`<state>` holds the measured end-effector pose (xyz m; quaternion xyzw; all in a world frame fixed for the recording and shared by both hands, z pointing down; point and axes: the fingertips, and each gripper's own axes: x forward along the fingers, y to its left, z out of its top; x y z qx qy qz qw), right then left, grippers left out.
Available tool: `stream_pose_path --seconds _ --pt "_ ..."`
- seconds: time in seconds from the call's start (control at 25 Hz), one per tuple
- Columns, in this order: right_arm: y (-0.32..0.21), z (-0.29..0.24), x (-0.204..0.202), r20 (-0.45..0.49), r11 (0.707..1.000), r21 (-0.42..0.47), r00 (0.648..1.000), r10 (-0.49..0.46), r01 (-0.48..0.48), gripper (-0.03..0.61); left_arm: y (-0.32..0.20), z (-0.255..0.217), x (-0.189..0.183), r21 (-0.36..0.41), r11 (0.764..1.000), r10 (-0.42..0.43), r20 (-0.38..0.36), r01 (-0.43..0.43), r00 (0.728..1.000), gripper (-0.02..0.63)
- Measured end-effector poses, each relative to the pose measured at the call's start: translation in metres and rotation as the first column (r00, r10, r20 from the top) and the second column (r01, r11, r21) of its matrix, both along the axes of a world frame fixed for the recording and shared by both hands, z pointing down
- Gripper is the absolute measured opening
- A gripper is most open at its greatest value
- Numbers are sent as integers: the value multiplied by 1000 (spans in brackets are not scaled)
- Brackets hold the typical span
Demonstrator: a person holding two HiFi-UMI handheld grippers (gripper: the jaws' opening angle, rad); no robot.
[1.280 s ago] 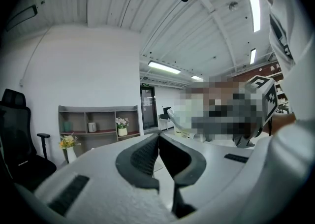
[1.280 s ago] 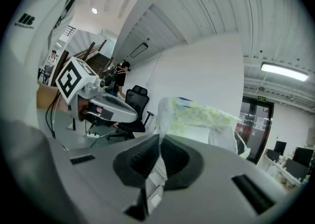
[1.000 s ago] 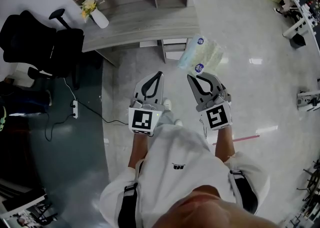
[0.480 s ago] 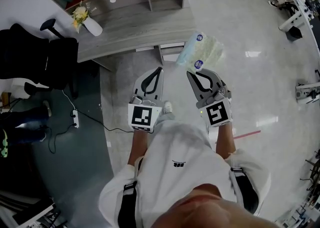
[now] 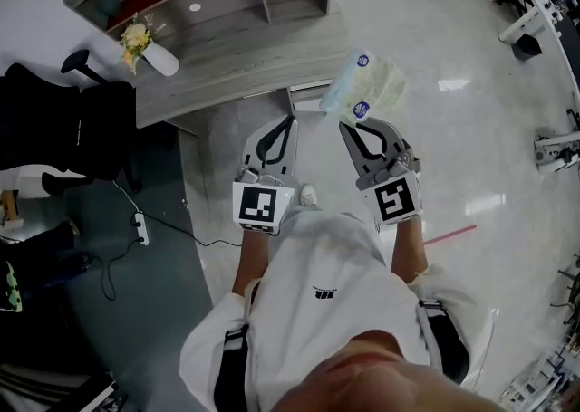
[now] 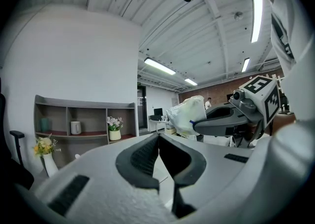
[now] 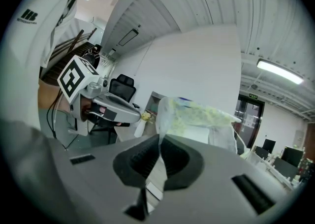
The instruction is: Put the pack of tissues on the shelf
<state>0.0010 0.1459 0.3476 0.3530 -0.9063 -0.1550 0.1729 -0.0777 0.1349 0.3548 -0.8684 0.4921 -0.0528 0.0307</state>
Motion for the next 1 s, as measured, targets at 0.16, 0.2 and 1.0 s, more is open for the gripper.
stream_pose_path --seconds 0.16,0.2,1.0 --pt "-9 5 -8 -14 1000 -4 1000 28 -28 26 -12 6 -6 -6 999 34 -10 -34 999 26" --pt "-12 6 -10 -17 999 -4 999 34 -34 26 -15 7 -7 -8 999 41 -12 -41 999 26" --pt "-65 14 -6 -34 997 -19 997 73 -74 26 -73 19 0 -40 996 79 -21 -80 997 26"
